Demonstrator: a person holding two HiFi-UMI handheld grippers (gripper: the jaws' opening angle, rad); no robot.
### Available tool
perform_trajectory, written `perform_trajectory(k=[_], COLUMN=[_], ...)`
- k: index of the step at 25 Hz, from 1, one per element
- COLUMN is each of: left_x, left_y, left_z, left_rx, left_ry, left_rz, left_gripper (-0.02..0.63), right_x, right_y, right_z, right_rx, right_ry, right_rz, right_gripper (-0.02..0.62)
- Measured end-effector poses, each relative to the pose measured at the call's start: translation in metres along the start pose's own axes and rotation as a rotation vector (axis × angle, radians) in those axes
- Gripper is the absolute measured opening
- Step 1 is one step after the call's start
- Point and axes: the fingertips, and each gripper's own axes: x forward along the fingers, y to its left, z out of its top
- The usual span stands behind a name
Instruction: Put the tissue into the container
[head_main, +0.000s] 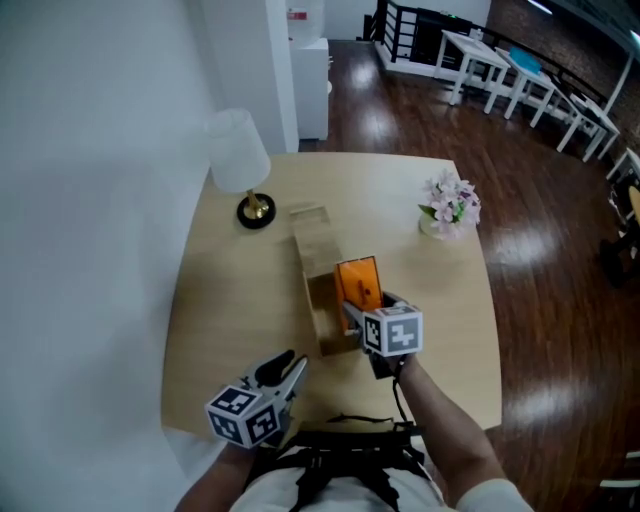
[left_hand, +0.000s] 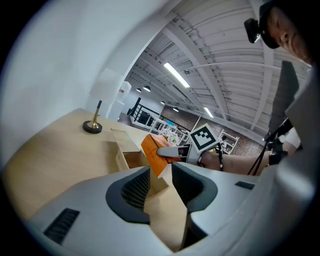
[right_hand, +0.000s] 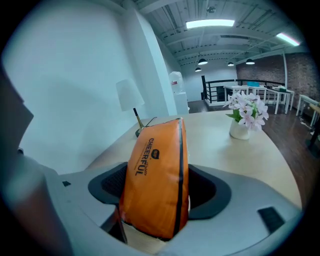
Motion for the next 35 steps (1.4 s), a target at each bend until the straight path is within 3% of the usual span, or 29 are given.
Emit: perform_trajectory(k=[18, 25, 35], left_x=[-0.025, -0.025, -0.022], left_y=[0.022, 0.024, 0.018], left_z=[-0.004, -0.003, 0.001], left_rx=[-0.029, -0.03, -0.025], left_ry=[0.003, 0.0, -0.006], left_rz=[0.005, -0.004, -0.014], left_gripper=[0.13, 0.13, 0.13], right_x=[0.041, 0.055, 0.045], right_y=[0.048, 0.034, 0.029], right_z=[-0.031, -0.034, -0.036], right_rx=[-0.015, -0.011, 0.022], right_ry=[0.091, 0.045, 0.052], right_rz=[0.046, -0.038, -0.012], right_gripper=[0.37, 0.379, 0.379])
